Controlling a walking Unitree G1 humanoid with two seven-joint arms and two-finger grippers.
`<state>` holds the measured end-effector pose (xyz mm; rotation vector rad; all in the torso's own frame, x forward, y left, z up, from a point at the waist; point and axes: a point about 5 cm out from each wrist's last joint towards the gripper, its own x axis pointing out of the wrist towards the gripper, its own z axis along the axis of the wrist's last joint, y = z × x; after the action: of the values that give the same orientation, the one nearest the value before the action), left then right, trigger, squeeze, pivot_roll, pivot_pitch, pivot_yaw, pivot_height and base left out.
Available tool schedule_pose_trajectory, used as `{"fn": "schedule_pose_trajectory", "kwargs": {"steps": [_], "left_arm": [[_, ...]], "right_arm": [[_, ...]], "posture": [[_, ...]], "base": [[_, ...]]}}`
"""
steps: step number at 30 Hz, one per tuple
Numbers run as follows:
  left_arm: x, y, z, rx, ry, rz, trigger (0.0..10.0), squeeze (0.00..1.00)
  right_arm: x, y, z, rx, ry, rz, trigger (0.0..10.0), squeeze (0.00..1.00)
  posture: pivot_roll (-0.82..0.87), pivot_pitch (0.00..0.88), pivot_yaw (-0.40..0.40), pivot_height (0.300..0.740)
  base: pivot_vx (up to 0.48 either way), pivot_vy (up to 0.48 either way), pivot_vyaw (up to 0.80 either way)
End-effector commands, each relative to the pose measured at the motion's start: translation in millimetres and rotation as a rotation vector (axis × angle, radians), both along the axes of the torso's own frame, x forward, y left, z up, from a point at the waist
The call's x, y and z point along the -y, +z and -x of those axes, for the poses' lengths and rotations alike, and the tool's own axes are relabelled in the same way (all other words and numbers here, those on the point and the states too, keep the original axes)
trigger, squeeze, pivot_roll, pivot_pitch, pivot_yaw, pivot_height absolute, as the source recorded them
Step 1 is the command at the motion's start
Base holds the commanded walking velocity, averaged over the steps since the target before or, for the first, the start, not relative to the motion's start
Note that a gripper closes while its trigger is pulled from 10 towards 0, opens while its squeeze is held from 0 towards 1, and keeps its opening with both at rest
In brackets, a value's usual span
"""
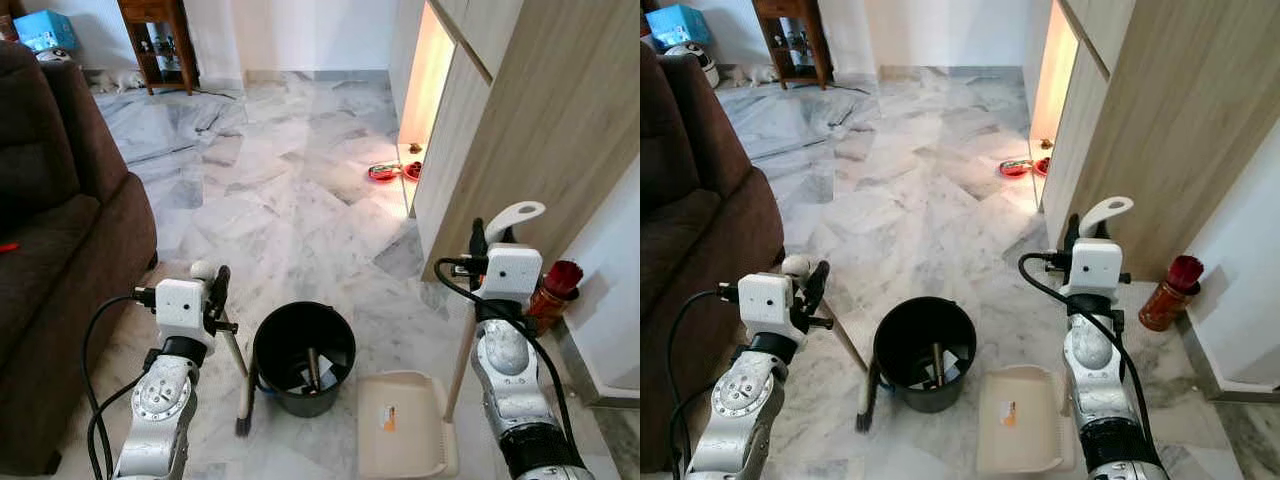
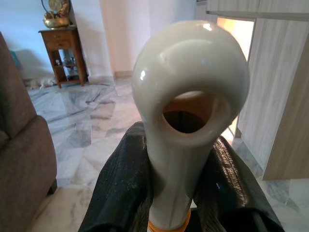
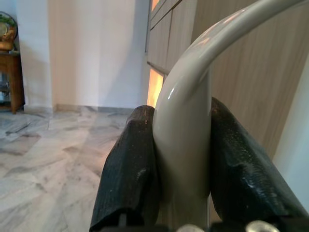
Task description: Sweep floor
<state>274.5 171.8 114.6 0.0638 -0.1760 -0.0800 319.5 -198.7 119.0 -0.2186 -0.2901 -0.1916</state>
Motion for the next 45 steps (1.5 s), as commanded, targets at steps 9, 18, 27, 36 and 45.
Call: {"fn": "schedule_pose_trajectory", "kwargs": {"steps": [9,18,27,36,45], "left_arm": [[2.4,-2.3,1.0,-0.016,-0.021,0.064,10.0,0.0],[4.3,-2.7,1.9,-0.017,-0.031,0.068,10.0,0.0],[3.5,-1.7,3.0,-0.013,-0.035,0.051,10.0,0.0],[4.5,-0.4,2.5,-0.007,-0.031,0.049,10.0,0.0],[3.8,0.3,3.0,-0.004,-0.025,0.049,10.0,0.0]], "right_arm": [[-3.3,7.7,-3.5,0.05,0.038,-0.014,10.0,0.0],[-5.1,8.1,-4.4,0.054,0.059,-0.023,10.0,0.0],[-8.9,4.4,-4.4,0.042,0.071,-0.03,10.0,0.0],[-8.2,6.2,-4.8,0.049,0.068,-0.032,10.0,0.0],[-9.1,7.0,-4.7,0.053,0.07,-0.031,10.0,0.0]], "posture": [[0.13,0.057,0.016,0.74],[0.12,0.049,0.015,0.74],[0.13,0.045,0.016,0.74],[0.13,0.064,0.016,0.74],[0.12,0.077,0.018,0.74]], "base": [[0.0,0.0,0.0],[0.0,0.0,0.0],[-0.054,0.0,0.0],[-0.267,0.0,0.0],[-0.3,0.0,0.0]]}}
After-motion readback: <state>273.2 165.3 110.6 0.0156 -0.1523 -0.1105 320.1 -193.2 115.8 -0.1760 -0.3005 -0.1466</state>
